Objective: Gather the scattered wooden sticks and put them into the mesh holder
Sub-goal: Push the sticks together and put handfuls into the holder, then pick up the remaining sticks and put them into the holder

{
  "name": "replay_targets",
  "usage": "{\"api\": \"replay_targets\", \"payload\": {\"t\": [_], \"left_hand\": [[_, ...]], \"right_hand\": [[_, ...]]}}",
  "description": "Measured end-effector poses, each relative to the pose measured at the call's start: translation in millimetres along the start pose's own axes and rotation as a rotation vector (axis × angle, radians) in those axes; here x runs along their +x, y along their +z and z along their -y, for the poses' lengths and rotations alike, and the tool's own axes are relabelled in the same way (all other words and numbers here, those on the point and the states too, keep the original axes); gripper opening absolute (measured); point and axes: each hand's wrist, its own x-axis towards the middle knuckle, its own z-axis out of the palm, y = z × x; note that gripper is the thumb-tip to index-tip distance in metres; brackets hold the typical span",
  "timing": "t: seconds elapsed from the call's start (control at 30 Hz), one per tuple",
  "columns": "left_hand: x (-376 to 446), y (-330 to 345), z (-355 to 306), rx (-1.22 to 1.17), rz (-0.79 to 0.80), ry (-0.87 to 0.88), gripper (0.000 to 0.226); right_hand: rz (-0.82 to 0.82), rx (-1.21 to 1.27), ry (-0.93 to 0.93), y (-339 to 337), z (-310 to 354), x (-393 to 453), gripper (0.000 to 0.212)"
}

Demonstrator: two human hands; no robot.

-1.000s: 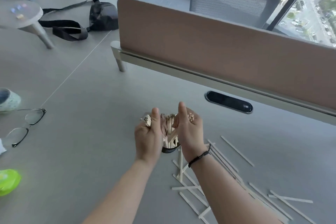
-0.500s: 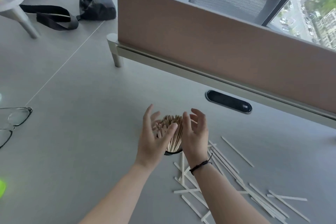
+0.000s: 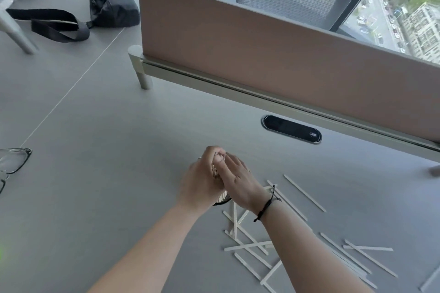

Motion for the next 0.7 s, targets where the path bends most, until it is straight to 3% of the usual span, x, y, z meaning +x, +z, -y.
{"api": "replay_targets", "payload": {"t": [0.07,0.2,0.27,0.33,0.4,0.47,0.57,0.7], "left_hand": [[-1,3,-2,-0.001,-0.034,-0.01,0.041],[-7,2,-1,0.055,-0.116,0.104,0.083],[-17,2,-11,0.197,-0.25,0.253,0.078],[-32,7,-28,0.291,-0.28,0.466,0.064],[-49,17,-39,0.329,-0.142,0.655,0.055],[-61,32,-43,0.408,0.148,0.701,0.062],[-71,56,-39,0.579,0.531,0.514,0.092],[-77,80,-24,0.702,0.665,0.248,0.12]], "right_hand": [[-0.013,0.002,0.013,-1,-4,-5,0.093],[-0.135,0.129,0.132,-10,-30,-33,0.082],[-0.226,0.025,0.187,-11,-57,-51,0.068],[-0.272,-0.078,0.209,-12,-85,-69,0.061],[-0.279,-0.162,0.196,-16,-110,-84,0.064],[-0.29,-0.24,0.181,-23,-129,-96,0.07],[-0.31,-0.332,0.207,-35,-154,-112,0.07],[-0.341,-0.349,0.303,-51,-186,-138,0.071]]}}
